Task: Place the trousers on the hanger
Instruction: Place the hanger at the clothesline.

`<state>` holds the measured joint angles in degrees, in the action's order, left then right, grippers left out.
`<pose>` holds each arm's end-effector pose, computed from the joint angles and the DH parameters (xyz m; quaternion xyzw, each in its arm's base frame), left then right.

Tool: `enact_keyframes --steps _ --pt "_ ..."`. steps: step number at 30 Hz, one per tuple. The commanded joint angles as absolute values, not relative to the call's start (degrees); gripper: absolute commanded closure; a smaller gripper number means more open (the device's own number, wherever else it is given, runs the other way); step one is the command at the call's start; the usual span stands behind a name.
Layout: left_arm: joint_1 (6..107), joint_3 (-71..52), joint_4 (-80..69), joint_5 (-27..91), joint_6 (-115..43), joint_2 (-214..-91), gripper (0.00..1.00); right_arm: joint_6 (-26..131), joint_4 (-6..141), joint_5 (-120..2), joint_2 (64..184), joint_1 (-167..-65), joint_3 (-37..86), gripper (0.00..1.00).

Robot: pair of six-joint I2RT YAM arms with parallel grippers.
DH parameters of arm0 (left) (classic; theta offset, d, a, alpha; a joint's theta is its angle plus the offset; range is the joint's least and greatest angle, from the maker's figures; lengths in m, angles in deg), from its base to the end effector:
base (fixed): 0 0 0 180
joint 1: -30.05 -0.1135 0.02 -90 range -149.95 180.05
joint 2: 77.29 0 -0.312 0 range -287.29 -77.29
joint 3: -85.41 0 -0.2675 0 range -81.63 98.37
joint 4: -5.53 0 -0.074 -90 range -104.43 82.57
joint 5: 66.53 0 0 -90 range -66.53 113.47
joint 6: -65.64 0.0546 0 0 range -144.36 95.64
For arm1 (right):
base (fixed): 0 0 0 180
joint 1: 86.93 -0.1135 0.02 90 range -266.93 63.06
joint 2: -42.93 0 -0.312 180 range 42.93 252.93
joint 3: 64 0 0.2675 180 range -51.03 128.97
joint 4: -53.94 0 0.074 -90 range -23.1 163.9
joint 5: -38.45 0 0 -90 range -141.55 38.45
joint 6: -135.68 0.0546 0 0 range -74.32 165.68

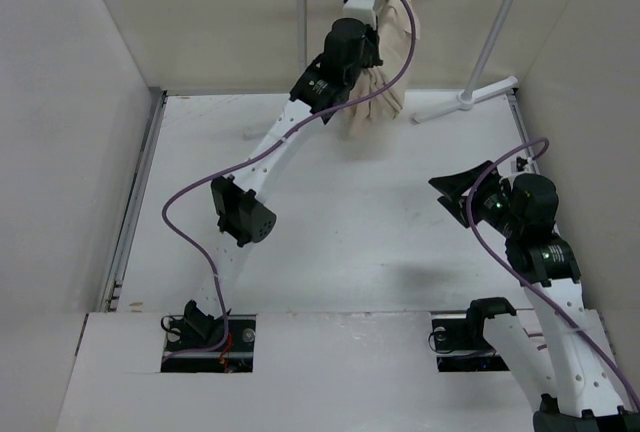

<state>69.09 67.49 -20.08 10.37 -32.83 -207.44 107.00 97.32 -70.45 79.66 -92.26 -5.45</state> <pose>0.4541 -0.3523 0.5075 0.0927 0.6617 -0.2285 0.7081 0.1329 0.0302 0.3533 0.3013 0.7636 0.4182 0.3889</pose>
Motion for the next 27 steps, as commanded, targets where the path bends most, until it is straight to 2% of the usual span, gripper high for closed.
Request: enact_keyframes --steps 1,7,14,20,23,25,27 --pt "69.7 64.8 -11.5 9.9 -33.8 -202.9 0.97 107.2 96.0 -70.8 78.9 -92.7 -5.9 0.32" --pt "70.4 59.0 -9.4 9.1 -34.4 -200.3 0.93 107.2 96.0 -70.9 78.7 -92.7 -6.3 0.31" --pt "71.7 49.8 -3.7 6.6 -34.7 -195.2 0.74 106.8 95.5 -71.0 78.7 -92.7 -7.2 0.23" --pt "71.7 43.9 0.5 4.8 -34.7 -190.7 0.53 106.2 94.2 -72.3 79.6 -92.8 -8.0 0.19" --pt "71.7 41.4 2.3 4.3 -34.8 -188.7 0.39 106.1 93.5 -72.6 79.9 -93.1 -8.3 0.18" --pt "71.7 39.4 4.0 4.5 -35.0 -187.2 0.2 106.1 93.2 -72.6 80.0 -93.6 -8.5 0.17" --pt "71.7 37.6 5.3 4.3 -35.1 -185.6 0.06 105.9 92.9 -72.6 80.0 -93.7 -8.8 0.16"
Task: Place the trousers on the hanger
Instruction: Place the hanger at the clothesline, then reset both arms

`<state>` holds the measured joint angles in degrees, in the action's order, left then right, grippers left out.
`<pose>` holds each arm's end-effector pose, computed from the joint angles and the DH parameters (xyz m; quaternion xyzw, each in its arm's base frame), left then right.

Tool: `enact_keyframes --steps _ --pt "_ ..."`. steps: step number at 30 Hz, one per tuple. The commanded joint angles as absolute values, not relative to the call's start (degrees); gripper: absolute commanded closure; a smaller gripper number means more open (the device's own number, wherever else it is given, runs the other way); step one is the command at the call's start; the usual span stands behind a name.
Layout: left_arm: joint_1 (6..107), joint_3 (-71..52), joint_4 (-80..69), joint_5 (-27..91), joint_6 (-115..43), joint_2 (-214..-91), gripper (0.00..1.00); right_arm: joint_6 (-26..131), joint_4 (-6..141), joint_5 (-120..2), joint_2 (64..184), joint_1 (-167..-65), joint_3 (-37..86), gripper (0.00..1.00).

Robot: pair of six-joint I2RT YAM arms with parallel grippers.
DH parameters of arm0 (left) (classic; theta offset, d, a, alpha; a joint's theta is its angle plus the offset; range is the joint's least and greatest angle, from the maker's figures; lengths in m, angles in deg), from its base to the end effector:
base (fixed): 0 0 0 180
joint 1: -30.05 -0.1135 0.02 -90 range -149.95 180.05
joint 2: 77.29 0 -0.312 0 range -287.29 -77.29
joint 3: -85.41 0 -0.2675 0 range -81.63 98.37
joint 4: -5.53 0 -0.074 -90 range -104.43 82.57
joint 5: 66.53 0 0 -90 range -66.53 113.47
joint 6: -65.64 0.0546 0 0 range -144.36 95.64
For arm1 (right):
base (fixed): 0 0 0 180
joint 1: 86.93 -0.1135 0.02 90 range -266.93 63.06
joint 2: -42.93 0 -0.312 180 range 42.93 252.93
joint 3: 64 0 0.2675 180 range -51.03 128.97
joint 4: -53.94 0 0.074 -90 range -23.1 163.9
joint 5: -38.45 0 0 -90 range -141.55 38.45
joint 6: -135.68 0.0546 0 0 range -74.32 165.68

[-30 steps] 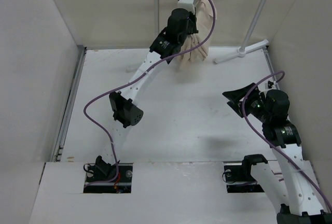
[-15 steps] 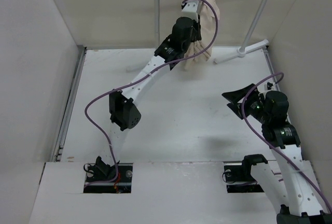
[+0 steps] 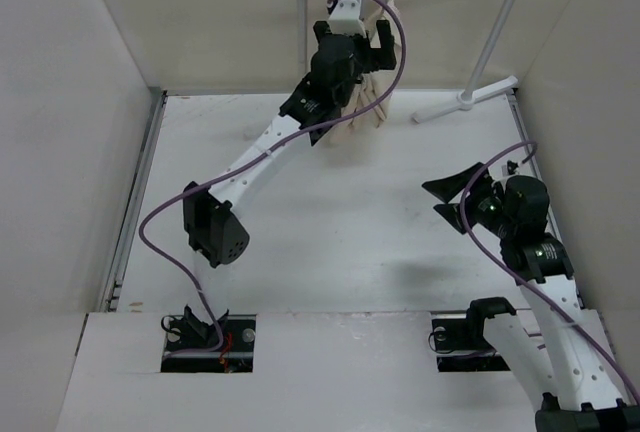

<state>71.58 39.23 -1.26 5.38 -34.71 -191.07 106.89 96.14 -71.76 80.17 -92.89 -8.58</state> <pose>0.4003 -0.3318 0.5195 0.0461 0.6237 -0.2509 0.7389 0.1374 0.0333 0.3348 0.2982 0.7759 0.4191 0.3652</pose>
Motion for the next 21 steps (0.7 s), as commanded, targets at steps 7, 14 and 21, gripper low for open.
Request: enact_keyframes --steps 7,14,21 --pt "71.6 30.1 8.5 1.9 -34.8 -177.9 0.0 105.1 92.7 -72.3 80.3 -93.9 -9.8 0.15" --pt "71.8 12.9 13.7 -4.6 -34.4 -163.3 0.0 104.6 91.5 -71.7 80.8 -95.3 -11.2 0.37" --pt "70.3 -12.3 -0.1 -11.9 -48.8 -146.1 0.0 102.9 92.1 -67.3 84.6 -100.5 -10.9 0.87"
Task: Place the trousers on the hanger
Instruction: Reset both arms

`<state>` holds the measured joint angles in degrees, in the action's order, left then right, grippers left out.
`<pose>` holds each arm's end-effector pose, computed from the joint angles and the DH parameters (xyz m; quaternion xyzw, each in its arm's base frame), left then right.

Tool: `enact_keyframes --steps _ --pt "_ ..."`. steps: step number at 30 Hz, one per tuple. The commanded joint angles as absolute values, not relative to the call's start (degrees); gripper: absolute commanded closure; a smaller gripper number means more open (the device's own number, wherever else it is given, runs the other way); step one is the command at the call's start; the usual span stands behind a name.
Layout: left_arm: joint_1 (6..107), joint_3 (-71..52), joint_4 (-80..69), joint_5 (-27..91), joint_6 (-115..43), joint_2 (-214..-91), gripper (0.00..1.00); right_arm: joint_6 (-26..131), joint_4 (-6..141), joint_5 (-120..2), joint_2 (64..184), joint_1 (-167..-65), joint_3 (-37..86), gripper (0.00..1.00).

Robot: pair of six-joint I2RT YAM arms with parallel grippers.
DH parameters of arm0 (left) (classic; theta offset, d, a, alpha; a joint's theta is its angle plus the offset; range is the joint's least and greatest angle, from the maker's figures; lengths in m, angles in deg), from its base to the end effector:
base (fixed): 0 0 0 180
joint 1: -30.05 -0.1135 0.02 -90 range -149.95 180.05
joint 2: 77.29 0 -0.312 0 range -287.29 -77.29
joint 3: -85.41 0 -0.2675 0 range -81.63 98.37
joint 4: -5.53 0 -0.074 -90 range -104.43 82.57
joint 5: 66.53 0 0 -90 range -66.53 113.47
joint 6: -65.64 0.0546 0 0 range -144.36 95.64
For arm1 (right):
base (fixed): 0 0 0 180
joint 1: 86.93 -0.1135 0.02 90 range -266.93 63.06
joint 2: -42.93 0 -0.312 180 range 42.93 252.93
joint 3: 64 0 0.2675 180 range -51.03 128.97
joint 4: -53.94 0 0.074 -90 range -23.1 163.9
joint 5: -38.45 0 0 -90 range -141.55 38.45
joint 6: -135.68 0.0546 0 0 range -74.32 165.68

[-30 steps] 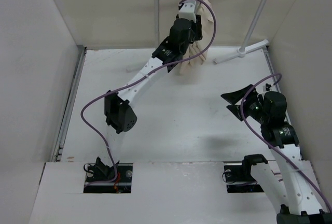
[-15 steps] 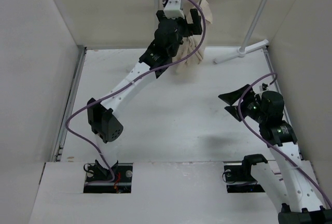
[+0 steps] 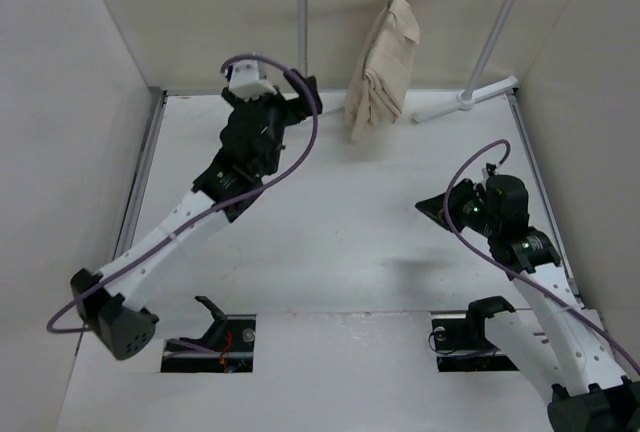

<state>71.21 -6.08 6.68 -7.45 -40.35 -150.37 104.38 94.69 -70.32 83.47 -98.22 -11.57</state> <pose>0.2465 -0.1782 0.5176 -0.0830 0.6089 -0.2296 0.7548 0.1483 0.0475 0.3107 0.2656 0.8112 0.4028 0.3305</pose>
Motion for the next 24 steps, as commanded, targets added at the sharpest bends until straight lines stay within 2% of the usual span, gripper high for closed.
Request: enact_keyframes --steps 1,4,6,11,13,18,24 --pt "69.5 -15.0 -4.6 -11.6 -52.4 -144.5 0.0 102.5 92.5 -66.0 85.5 -101.6 -10.6 0.87" --pt "67.3 -20.8 -20.1 -11.3 -63.6 -141.3 0.0 100.9 94.8 -60.7 88.3 -105.2 -9.3 0.86" --pt "66.2 -22.9 -28.6 -9.8 -68.2 -141.1 0.0 99.8 96.2 -57.5 90.1 -107.0 -8.4 0.81" --pt "64.8 -29.2 -41.0 -2.8 -75.9 -141.8 0.0 97.9 98.2 -51.6 94.7 -110.1 -6.3 0.43" --pt "65.2 -31.5 -42.2 -1.4 -77.6 -142.1 0.0 97.4 98.3 -51.0 95.9 -110.1 -5.5 0.33" --pt "66.6 -32.8 -42.1 2.0 -78.0 -144.1 0.0 96.7 97.1 -50.8 98.2 -110.1 -1.7 0.26" --pt "69.2 -30.7 -41.0 2.3 -76.1 -147.0 0.0 96.2 96.6 -50.4 100.2 -110.1 4.3 0.25"
